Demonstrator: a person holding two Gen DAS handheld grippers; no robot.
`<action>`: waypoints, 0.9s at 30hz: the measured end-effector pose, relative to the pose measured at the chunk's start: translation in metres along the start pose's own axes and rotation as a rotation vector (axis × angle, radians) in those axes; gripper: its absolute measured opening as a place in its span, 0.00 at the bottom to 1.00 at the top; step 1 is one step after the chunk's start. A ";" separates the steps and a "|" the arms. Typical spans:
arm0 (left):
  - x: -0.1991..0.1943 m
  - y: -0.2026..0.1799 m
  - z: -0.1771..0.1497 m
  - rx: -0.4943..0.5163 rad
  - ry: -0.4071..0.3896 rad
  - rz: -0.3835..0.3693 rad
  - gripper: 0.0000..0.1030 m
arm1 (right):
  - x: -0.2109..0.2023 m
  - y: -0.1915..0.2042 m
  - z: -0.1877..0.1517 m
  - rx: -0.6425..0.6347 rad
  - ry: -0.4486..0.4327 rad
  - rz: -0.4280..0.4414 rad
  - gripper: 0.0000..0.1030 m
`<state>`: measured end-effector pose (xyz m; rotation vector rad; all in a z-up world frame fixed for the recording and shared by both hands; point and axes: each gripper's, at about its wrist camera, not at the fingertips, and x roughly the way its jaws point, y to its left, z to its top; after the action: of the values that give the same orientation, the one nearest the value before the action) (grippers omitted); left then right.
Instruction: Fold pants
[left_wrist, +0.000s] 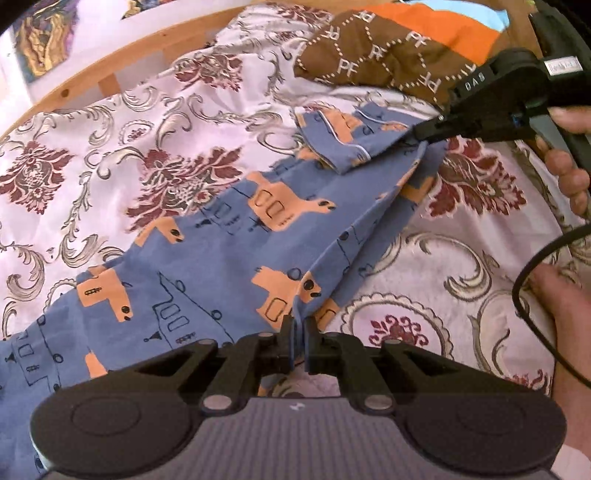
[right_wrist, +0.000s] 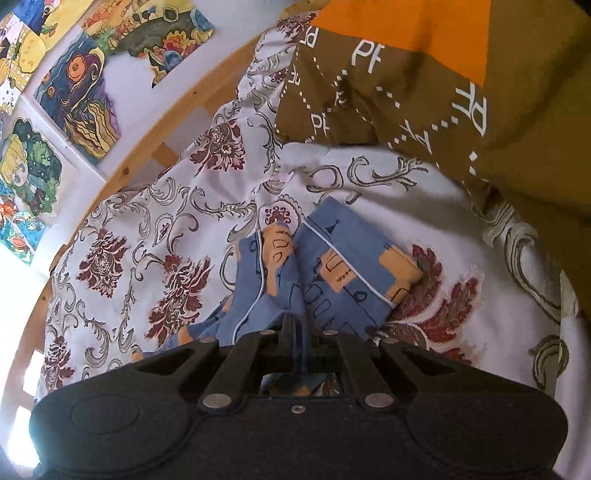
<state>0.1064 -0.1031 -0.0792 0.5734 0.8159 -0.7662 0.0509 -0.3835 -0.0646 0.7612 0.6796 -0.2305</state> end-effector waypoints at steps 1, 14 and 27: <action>0.000 -0.002 0.000 0.010 0.004 -0.006 0.06 | 0.000 0.000 -0.002 -0.005 0.000 -0.008 0.03; -0.026 0.008 0.010 -0.016 -0.054 -0.138 0.89 | -0.046 0.019 -0.012 -0.239 -0.059 -0.142 0.99; 0.019 0.072 0.130 -0.188 -0.116 -0.235 1.00 | -0.030 0.080 -0.078 -0.950 -0.242 -0.256 0.99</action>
<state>0.2268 -0.1594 -0.0092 0.2646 0.8455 -0.9170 0.0252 -0.2732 -0.0415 -0.2619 0.5659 -0.1972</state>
